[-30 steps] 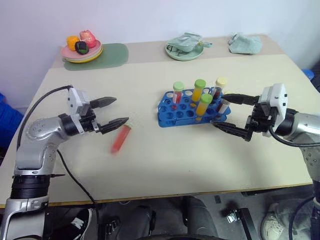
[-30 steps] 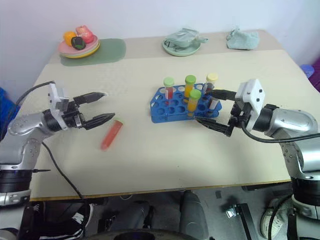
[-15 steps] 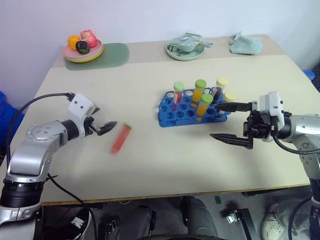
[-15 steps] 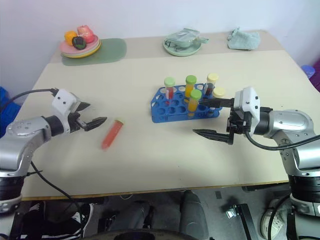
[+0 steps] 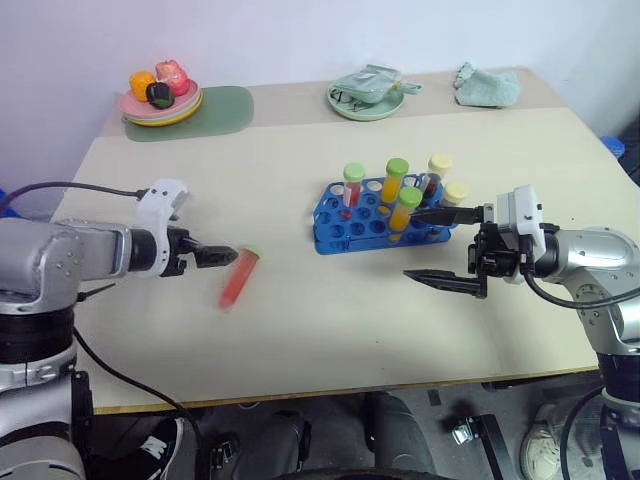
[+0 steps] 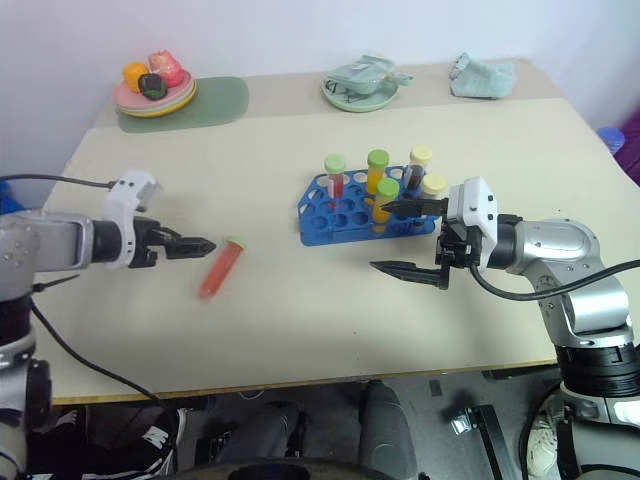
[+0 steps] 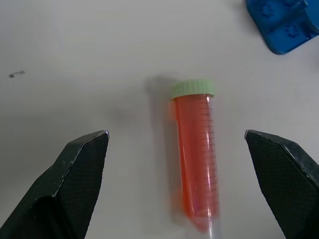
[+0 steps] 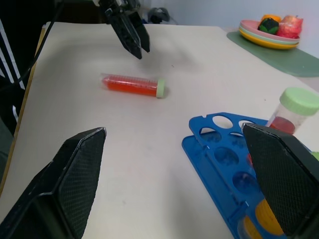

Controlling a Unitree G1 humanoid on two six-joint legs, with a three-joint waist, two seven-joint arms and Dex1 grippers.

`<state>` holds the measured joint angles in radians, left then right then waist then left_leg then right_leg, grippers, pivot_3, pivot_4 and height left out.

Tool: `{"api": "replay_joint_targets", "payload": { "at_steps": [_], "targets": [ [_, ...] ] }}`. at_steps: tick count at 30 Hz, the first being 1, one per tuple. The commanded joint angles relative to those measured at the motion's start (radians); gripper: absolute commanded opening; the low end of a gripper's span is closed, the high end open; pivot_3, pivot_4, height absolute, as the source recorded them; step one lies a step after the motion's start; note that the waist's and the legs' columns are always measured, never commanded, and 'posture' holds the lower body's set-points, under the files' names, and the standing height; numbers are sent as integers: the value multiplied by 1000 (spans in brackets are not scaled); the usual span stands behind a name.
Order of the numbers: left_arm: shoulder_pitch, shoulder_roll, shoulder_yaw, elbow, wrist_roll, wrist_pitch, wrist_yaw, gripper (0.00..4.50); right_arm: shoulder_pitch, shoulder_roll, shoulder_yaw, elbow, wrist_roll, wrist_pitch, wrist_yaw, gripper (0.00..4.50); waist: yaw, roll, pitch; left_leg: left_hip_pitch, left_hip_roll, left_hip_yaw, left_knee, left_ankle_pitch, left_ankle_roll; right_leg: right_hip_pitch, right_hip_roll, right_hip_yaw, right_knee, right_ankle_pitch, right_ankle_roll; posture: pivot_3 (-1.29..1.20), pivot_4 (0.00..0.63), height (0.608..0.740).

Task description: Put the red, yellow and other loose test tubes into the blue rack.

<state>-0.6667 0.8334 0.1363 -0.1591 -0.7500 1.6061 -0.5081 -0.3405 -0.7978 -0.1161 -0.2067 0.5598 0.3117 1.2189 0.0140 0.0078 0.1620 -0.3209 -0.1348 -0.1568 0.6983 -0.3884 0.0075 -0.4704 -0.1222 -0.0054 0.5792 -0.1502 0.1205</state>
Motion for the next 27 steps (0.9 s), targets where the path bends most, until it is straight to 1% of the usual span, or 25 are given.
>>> {"api": "replay_joint_targets", "payload": {
  "at_steps": [1,4,6,11,15,19,23,27],
  "targets": [
    [-79,82,-110,91,-128,8,41,4500,-16,13,-2,-24,7,-10,-13,4471,0,0,0,0,0,0,0,0,0,0,0,0,0,0,0,0,150,740],
    [-119,155,-231,132,-224,8,47,4500,-4,7,-1,-34,12,-1,-11,4471,-2,0,0,0,0,0,0,0,0,0,0,0,0,0,0,0,150,740],
    [-127,186,-290,119,-251,8,44,4500,-1,3,0,-40,17,8,-9,4471,-3,0,0,0,0,0,0,0,0,-1,0,0,0,0,0,0,150,740],
    [-254,164,-401,218,-273,8,68,4500,-9,0,5,-31,12,9,-2,4471,1,0,0,-1,0,0,1,0,-1,-1,1,0,0,0,0,0,150,740],
    [-297,146,-465,280,-300,8,90,4500,-10,-3,2,-28,13,9,0,4471,-2,0,0,-1,0,0,0,0,0,-1,1,0,0,0,0,0,150,740],
    [-332,83,-502,368,-254,8,120,4500,-7,-6,-1,-21,11,7,2,4471,-3,0,0,-1,0,0,0,0,-1,-2,1,0,0,0,0,0,150,740],
    [-383,24,-531,436,-227,8,111,4500,-2,-8,-3,-22,12,6,4,4471,-1,0,0,-1,0,0,1,0,-1,-2,1,0,0,0,0,0,150,740],
    [-430,-53,-534,496,-151,8,107,4500,-5,-4,3,-19,2,0,-2,4471,-1,0,0,-1,0,0,1,0,-1,-1,1,0,0,0,0,0,150,740]
  ]
}}
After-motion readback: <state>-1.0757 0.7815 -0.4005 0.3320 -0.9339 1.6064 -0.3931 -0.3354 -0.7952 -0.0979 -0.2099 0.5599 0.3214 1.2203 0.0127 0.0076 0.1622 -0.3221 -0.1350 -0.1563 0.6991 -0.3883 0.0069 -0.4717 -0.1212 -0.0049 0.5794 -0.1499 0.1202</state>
